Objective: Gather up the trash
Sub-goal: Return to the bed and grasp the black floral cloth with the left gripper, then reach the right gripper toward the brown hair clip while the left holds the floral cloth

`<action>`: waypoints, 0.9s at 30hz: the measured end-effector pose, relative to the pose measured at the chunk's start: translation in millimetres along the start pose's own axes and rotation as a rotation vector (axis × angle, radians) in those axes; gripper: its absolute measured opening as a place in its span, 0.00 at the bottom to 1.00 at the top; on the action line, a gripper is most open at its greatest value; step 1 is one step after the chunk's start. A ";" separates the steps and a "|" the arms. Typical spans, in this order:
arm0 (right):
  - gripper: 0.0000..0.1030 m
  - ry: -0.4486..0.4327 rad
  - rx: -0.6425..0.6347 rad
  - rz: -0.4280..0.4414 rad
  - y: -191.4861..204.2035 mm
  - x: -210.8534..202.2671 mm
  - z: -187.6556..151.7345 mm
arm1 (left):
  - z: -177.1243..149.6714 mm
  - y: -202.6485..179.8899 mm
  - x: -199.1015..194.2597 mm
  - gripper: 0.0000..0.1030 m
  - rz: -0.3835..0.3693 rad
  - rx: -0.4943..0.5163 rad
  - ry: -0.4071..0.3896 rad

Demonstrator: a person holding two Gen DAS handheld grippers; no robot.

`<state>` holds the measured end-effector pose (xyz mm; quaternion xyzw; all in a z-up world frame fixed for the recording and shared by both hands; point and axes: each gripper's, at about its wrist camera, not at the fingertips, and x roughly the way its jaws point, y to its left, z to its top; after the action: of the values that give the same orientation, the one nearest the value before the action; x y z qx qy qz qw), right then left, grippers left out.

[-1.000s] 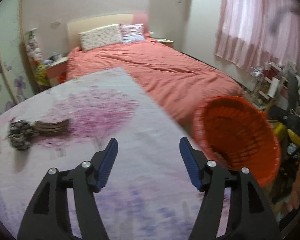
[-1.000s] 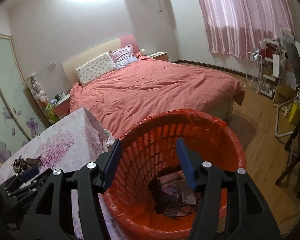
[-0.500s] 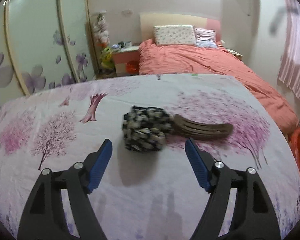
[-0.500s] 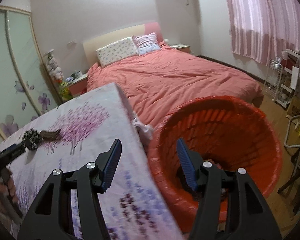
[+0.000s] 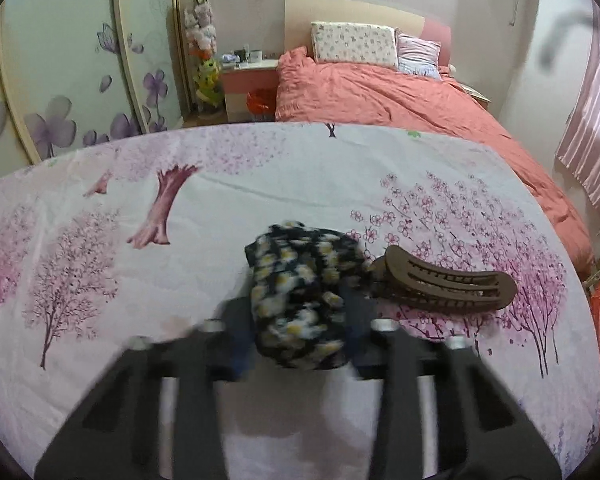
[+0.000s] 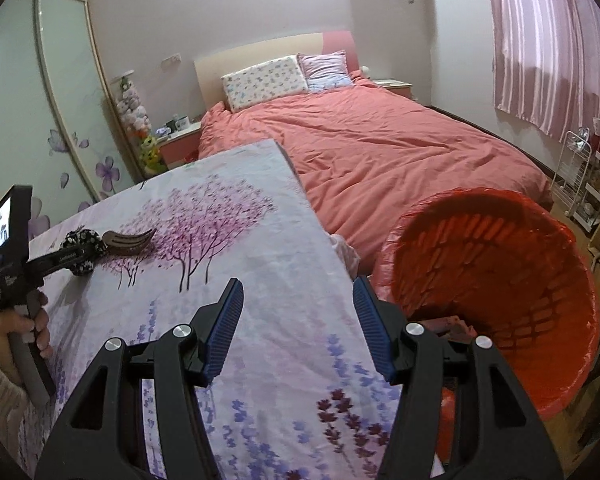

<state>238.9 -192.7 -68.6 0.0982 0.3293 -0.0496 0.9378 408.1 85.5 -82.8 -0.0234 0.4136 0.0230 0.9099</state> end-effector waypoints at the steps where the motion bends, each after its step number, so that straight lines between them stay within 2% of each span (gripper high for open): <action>1: 0.56 0.005 -0.006 0.002 4.2 0.8 -0.8 | -0.1 1.3 -0.3 0.20 0.005 0.006 0.001; 4: 0.56 0.018 -0.024 0.013 14.9 4.9 -1.1 | -4.9 8.6 -8.6 0.14 0.021 0.030 -0.005; 12: 0.56 0.064 -0.075 0.097 60.6 27.6 -0.2 | -46.5 77.1 -50.3 0.15 0.107 0.042 0.018; 16: 0.56 0.075 -0.099 0.133 94.0 48.1 9.5 | -59.7 101.8 -54.0 0.17 0.147 0.032 0.028; 19: 0.52 0.074 -0.088 0.146 115.1 66.4 25.0 | -63.9 109.9 -51.8 0.18 0.135 0.003 0.034; 21: 0.51 0.083 -0.079 0.134 128.8 83.3 38.5 | -62.9 109.6 -50.3 0.18 0.130 -0.005 0.038; 27: 0.48 0.131 -0.107 0.003 148.6 133.4 60.4 | -63.2 117.4 -51.0 0.20 0.093 -0.046 0.041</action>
<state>402.9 -64.6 -83.7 0.0517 0.3918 -0.0240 0.9183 319.9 197.6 -88.7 -0.0257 0.4322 0.0741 0.8984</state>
